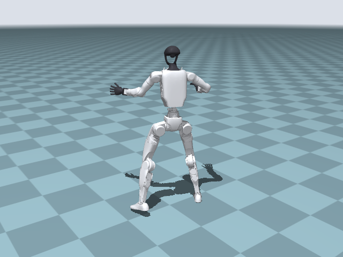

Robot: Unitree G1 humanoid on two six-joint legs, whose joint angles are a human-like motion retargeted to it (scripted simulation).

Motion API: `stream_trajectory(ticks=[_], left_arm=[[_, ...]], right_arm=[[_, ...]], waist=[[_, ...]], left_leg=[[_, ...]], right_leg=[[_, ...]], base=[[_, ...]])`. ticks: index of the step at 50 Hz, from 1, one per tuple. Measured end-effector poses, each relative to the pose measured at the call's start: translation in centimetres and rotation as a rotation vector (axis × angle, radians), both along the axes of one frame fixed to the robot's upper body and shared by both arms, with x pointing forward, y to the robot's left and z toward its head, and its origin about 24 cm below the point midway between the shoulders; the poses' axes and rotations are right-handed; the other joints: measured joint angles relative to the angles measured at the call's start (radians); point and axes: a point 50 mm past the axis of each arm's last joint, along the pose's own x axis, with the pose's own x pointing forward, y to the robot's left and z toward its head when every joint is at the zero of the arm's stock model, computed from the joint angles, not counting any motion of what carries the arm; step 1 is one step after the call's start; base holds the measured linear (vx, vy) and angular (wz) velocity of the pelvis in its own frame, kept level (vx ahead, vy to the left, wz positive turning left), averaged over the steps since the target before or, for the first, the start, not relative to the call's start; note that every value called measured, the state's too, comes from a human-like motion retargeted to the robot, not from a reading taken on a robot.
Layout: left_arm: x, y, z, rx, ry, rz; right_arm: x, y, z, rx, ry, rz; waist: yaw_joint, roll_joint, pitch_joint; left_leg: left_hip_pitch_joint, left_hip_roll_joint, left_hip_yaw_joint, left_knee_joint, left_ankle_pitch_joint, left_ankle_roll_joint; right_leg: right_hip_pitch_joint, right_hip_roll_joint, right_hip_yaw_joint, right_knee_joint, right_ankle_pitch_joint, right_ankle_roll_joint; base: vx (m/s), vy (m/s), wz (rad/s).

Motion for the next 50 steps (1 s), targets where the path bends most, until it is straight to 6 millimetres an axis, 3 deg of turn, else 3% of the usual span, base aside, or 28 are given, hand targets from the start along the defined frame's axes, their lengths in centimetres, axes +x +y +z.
stream_trajectory(ticks=[4, 8, 13, 20, 25, 30, 34, 37, 40, 42, 46, 47, 48, 49, 50], left_arm=[[0.6, 1.2, 8.1, 0.425, 0.018, -0.016], [0.1, 1.9, 12.2, 0.847, 0.202, -0.026], [-0.8, 3.5, 13.5, 1.229, 0.507, 0.024], [-2.4, 6.9, 12.8, 1.292, 0.773, 0.092], [-3.0, 8.0, 13.0, 1.271, 0.827, 0.057], [-3.9, 8.0, 15.0, 1.361, 0.769, 0.118], [-3.6, 5.8, 17.7, 1.465, 0.648, 0.109], [-2.6, 2.3, 19.7, 1.551, 0.510, 0.029], [-2.4, -2.8, 21.7, 1.675, 0.312, -0.073], [-2.9, -6.6, 22.7, 1.752, 0.144, -0.160], [-5.0, -13.5, 23.0, 1.803, -0.207, -0.409], [-5.5, -15.4, 22.5, 1.678, -0.316, -0.591], [-6.3, -17.4, 21.9, 1.336, -0.468, -0.917], [-6.7, -18.3, 21.5, 1.194, -0.527, -1.048], [-6.9, -18.7, 21.1, 1.161, -0.539, -1.096]], right_arm=[[-3.0, -5.7, -1.3, 0.164, -0.041, -0.277], [-6.9, -10.3, -2.2, 0.369, -0.121, -0.503], [-12.1, -14.2, -2.7, 0.573, -0.238, -0.684], [-18.6, -17.6, -1.9, 0.628, -0.306, -0.884], [-22.3, -19.4, -0.6, 0.668, -0.414, -1.004], [-25.6, -20.6, 0.7, 0.618, -0.459, -1.167], [-28.2, -21.3, 0.6, 0.493, -0.304, -1.368], [-29.5, -21.4, -0.1, 0.469, -0.235, -1.507], [-29.1, -20.9, -2.5, 0.582, -0.281, -1.603], [-27.6, -20.2, -4.9, 0.684, -0.303, -1.629], [-21.4, -17.3, -10.5, 0.862, -0.196, -1.573], [-19.1, -16.1, -11.9, 0.909, -0.161, -1.541], [-16.4, -14.8, -12.9, 0.956, -0.143, -1.512], [-13.6, -13.6, -13.2, 0.994, -0.136, -1.460], [-10.8, -12.4, -13.2, 1.026, -0.137, -1.396]], waist=[[-0.129, 0.032, 0.018], [-0.238, 0.058, 0.035], [-0.363, 0.068, 0.039], [-0.510, 0.041, 0.065], [-0.580, 0.033, 0.140], [-0.639, 0.042, 0.225], [-0.617, 0.102, 0.308], [-0.576, 0.151, 0.325], [-0.513, 0.190, 0.326], [-0.456, 0.214, 0.326], [-0.284, 0.269, 0.313], [-0.225, 0.282, 0.305], [-0.169, 0.288, 0.287], [-0.108, 0.300, 0.263], [-0.043, 0.316, 0.237]], left_leg=[[0.017, 0.033, 0.037, 0.074, 0.074, 0.006], [0.017, 0.033, -0.002, 0.134, 0.156, -0.007], [-0.006, -0.050, -0.167, 0.163, 0.260, -0.037], [-0.020, -0.257, -0.351, 0.164, 0.363, -0.037], [-0.022, -0.302, -0.351, 0.190, 0.266, -0.037], [-0.063, -0.233, -0.252, 0.155, 0.042, -0.037], [-0.130, -0.114, -0.070, 0.154, -0.149, -0.033], [-0.189, -0.103, 0.046, 0.168, -0.256, 0.010], [-0.262, -0.134, 0.048, 0.214, -0.316, 0.049], [-0.313, -0.163, -0.003, 0.269, -0.335, 0.051], [-0.369, -0.228, -0.122, 0.347, -0.356, 0.011], [-0.368, -0.246, -0.148, 0.350, -0.358, 0.001], [-0.364, -0.279, -0.173, 0.339, -0.354, 0.001], [-0.359, -0.303, -0.197, 0.326, -0.350, 0.001], [-0.353, -0.322, -0.221, 0.310, -0.347, 0.002]], right_leg=[[-0.033, 0.052, 0.117, -0.009, 0.003, 0.000], [-0.070, 0.091, 0.234, -0.020, 0.017, -0.005], [-0.127, 0.094, 0.360, -0.035, 0.041, -0.008], [-0.202, -0.004, 0.500, -0.039, 0.057, 0.025], [-0.225, -0.025, 0.534, -0.052, 0.079, 0.040], [-0.270, 0.001, 0.496, -0.041, 0.105, 0.041], [-0.339, 0.044, 0.449, -0.015, 0.123, 0.041], [-0.394, 0.011, 0.419, 0.003, 0.137, 0.041], [-0.414, -0.058, 0.377, 0.008, 0.156, 0.041], [-0.393, -0.111, 0.335, 0.003, 0.170, 0.041], [-0.309, -0.203, 0.214, 0.032, 0.174, 0.041], [-0.284, -0.223, 0.180, 0.046, 0.174, 0.039], [-0.241, -0.251, 0.146, 0.026, 0.190, 0.032], [-0.212, -0.271, 0.114, 0.025, 0.201, 0.027], [-0.190, -0.285, 0.083, 0.034, 0.210, 0.023]], base=[[0.06, -0.30, -1.62], [0.06, -0.18, -1.57], [0.05, -0.04, -1.24], [0.01, 0.14, -0.74], [-0.08, 0.16, -0.31], [-0.24, 0.09, 0.29], [-0.30, 0.15, 0.46], [-0.30, 0.31, 0.88], [-0.28, 0.39, 1.28], [-0.22, 0.42, 1.52], [-0.13, 0.39, 1.62], [-0.08, 0.35, 1.62], [-0.06, 0.35, 1.73], [-0.05, 0.34, 1.73], [-0.03, 0.29, 1.59]])
